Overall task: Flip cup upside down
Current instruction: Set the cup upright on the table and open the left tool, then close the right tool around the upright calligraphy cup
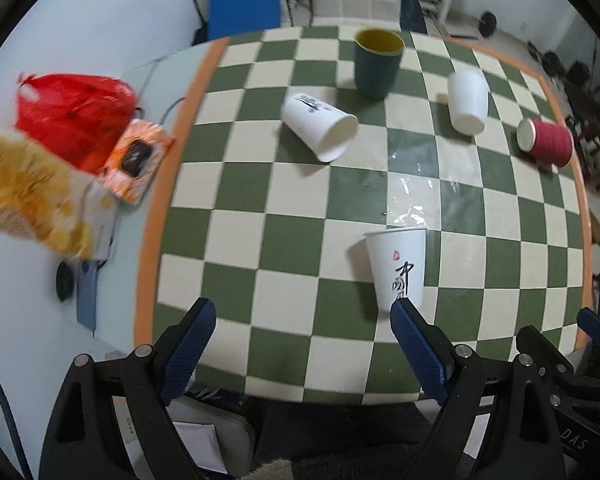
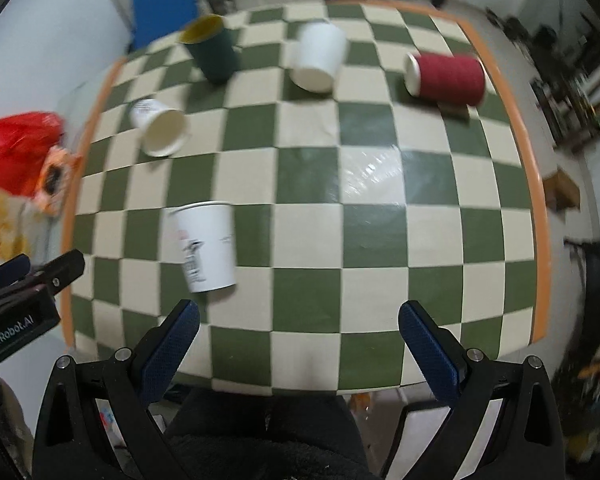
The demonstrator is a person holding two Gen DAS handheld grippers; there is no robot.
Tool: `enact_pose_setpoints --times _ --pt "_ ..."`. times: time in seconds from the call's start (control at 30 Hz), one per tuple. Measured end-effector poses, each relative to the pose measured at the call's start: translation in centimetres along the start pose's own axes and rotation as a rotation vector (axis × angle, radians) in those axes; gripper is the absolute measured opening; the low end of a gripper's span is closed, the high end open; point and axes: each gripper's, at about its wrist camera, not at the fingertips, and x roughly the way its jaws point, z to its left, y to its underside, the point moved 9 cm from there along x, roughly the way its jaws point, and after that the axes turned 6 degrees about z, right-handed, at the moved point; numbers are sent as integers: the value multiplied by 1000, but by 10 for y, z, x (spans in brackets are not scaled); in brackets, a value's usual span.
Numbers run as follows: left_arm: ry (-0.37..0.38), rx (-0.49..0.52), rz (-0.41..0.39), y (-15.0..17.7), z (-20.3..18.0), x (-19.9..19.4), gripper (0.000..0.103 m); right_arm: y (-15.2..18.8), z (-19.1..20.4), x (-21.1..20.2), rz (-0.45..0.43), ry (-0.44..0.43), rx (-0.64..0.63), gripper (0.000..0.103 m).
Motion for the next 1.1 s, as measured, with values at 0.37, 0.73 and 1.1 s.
enact_pose_setpoints --times 0.37,0.73,1.1 --pt "34 -69 -54 12 38 -15 89 18 61 -27 -28 -46 -67 102" --pt "-27 -68 48 -17 80 83 103 -16 94 23 5 283 -510 102" --pt "-12 -157 223 4 88 174 103 26 135 120 -46 1005 -1920 101"
